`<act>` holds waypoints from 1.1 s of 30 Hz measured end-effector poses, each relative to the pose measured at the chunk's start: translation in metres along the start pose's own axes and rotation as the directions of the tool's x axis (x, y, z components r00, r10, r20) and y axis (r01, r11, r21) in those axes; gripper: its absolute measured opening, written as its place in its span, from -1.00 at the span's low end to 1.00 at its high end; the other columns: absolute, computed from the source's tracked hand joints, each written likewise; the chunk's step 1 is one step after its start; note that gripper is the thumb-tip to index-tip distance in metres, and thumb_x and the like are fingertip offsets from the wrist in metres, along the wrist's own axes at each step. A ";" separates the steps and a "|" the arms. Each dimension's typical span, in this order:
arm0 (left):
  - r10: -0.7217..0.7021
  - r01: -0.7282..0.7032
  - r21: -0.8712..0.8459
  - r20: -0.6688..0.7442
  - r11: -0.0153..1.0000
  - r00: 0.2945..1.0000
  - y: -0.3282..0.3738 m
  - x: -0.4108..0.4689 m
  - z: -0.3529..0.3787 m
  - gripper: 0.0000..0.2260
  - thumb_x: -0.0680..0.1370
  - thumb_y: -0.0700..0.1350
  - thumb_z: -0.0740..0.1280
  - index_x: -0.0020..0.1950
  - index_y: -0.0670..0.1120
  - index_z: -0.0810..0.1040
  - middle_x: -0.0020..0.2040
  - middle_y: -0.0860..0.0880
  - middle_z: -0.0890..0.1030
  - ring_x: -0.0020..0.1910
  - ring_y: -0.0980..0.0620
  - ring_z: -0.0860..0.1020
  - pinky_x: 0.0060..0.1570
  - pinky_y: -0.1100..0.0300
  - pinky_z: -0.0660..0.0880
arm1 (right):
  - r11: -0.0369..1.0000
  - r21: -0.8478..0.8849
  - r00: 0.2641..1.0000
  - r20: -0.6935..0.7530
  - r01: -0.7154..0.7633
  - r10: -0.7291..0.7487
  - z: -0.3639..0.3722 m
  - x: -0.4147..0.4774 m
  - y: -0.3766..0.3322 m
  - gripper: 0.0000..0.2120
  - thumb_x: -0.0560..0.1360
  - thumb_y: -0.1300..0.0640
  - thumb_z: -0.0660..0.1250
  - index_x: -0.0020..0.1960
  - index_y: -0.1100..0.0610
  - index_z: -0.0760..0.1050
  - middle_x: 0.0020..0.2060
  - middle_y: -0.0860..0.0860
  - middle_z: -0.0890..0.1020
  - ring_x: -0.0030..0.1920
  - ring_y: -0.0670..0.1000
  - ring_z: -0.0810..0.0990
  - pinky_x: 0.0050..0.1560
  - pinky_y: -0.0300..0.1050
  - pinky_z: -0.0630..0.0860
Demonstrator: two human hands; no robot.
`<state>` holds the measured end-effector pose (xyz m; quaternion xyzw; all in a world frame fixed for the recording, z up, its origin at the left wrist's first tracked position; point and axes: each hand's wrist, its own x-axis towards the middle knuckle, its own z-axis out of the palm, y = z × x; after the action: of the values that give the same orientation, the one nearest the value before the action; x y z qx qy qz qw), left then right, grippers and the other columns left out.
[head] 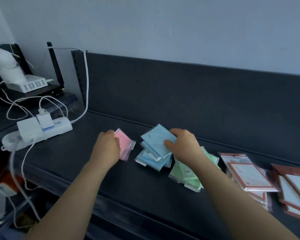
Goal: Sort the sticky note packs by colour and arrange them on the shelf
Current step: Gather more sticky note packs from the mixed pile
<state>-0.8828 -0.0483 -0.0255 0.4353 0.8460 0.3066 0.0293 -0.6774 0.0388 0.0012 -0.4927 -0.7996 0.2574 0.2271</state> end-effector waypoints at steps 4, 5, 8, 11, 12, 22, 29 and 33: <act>0.017 -0.020 0.100 0.032 0.995 0.999 -0.005 0.004 0.007 -0.76 0.62 -0.11 0.19 0.16 -0.24 0.49 0.11 -0.24 0.45 -0.05 -0.14 0.42 -0.08 0.05 0.35 | 0.982 -0.188 1.000 -0.005 -0.009 0.008 0.003 0.003 -0.003 -0.79 0.49 0.05 0.30 -0.14 0.21 0.46 -0.11 0.11 0.48 -0.13 0.12 0.49 -0.29 -0.17 0.30; 0.023 -0.027 0.134 0.032 0.991 0.999 -0.006 0.005 0.008 -0.76 0.62 -0.09 0.19 0.15 -0.23 0.50 0.11 -0.24 0.45 0.00 -0.17 0.42 -0.05 0.04 0.36 | 0.976 -0.216 1.000 -0.005 -0.011 0.010 0.003 0.003 -0.003 -0.78 0.49 0.04 0.29 -0.14 0.21 0.45 -0.09 0.11 0.47 -0.09 0.12 0.49 -0.23 -0.16 0.32; 0.028 -0.035 0.203 0.037 0.978 0.999 -0.007 0.005 0.009 -0.73 0.63 -0.03 0.18 0.15 -0.21 0.50 0.14 -0.22 0.46 0.07 -0.20 0.42 -0.02 0.02 0.36 | 0.961 -0.275 1.000 -0.031 -0.014 0.006 0.003 -0.003 -0.003 -0.75 0.51 0.02 0.27 -0.21 0.17 0.37 -0.12 0.06 0.44 -0.06 0.11 0.46 -0.19 -0.16 0.29; 0.077 -0.076 0.310 0.009 0.948 0.997 -0.003 0.000 0.005 -0.72 0.64 -0.03 0.13 0.19 -0.17 0.48 0.16 -0.17 0.48 0.10 -0.17 0.42 -0.03 0.03 0.36 | 0.951 -0.308 0.998 -0.059 0.018 -0.038 0.001 -0.010 -0.003 -0.77 0.53 0.00 0.25 -0.10 0.17 0.46 -0.08 0.06 0.48 0.02 0.11 0.47 -0.14 -0.11 0.36; 0.110 -0.099 0.328 -0.014 0.939 0.994 -0.001 -0.002 0.003 -0.72 0.64 -0.04 0.13 0.21 -0.17 0.48 0.16 -0.16 0.49 0.11 -0.17 0.43 -0.03 0.04 0.35 | 0.948 -0.318 0.996 -0.071 0.032 -0.058 0.000 -0.012 -0.002 -0.74 0.55 -0.01 0.24 0.03 0.18 0.50 0.00 0.07 0.51 0.07 0.11 0.48 -0.06 -0.09 0.41; 0.470 -0.475 -0.026 -0.107 0.880 0.876 0.075 -0.044 0.001 -0.80 0.59 -0.12 0.24 0.08 -0.15 0.62 -0.02 -0.08 0.63 -0.04 -0.15 0.53 -0.03 -0.02 0.49 | 0.959 -0.284 0.957 -0.275 0.007 -0.088 -0.040 -0.051 0.025 -0.63 0.60 0.02 0.20 0.37 0.10 0.43 0.32 -0.03 0.50 0.30 0.02 0.46 0.19 -0.13 0.39; 0.549 -0.547 -0.120 -0.020 0.828 0.836 0.135 -0.093 0.031 -0.73 0.62 -0.02 0.19 0.23 -0.07 0.57 0.08 0.00 0.61 0.13 -0.01 0.49 0.04 0.14 0.42 | 0.943 -0.309 0.935 -0.354 -0.120 0.002 -0.083 -0.103 0.072 -0.72 0.58 0.09 0.21 0.22 0.19 0.51 0.19 0.06 0.58 0.17 0.10 0.52 0.10 -0.07 0.43; 0.605 -0.600 -0.116 0.015 0.792 0.796 0.177 -0.127 0.047 -0.72 0.62 -0.02 0.19 0.25 -0.05 0.56 0.12 0.01 0.61 0.14 -0.03 0.49 0.07 0.12 0.41 | 0.929 -0.316 0.922 -0.383 -0.191 0.059 -0.116 -0.135 0.108 -0.73 0.58 0.07 0.19 0.23 0.10 0.50 0.16 -0.01 0.59 0.12 0.05 0.54 -0.08 -0.17 0.36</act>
<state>-0.6621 -0.0441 0.0055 0.6876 0.6449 0.3327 -0.0251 -0.4778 -0.0200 0.0069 -0.6151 -0.7421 0.0299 0.2647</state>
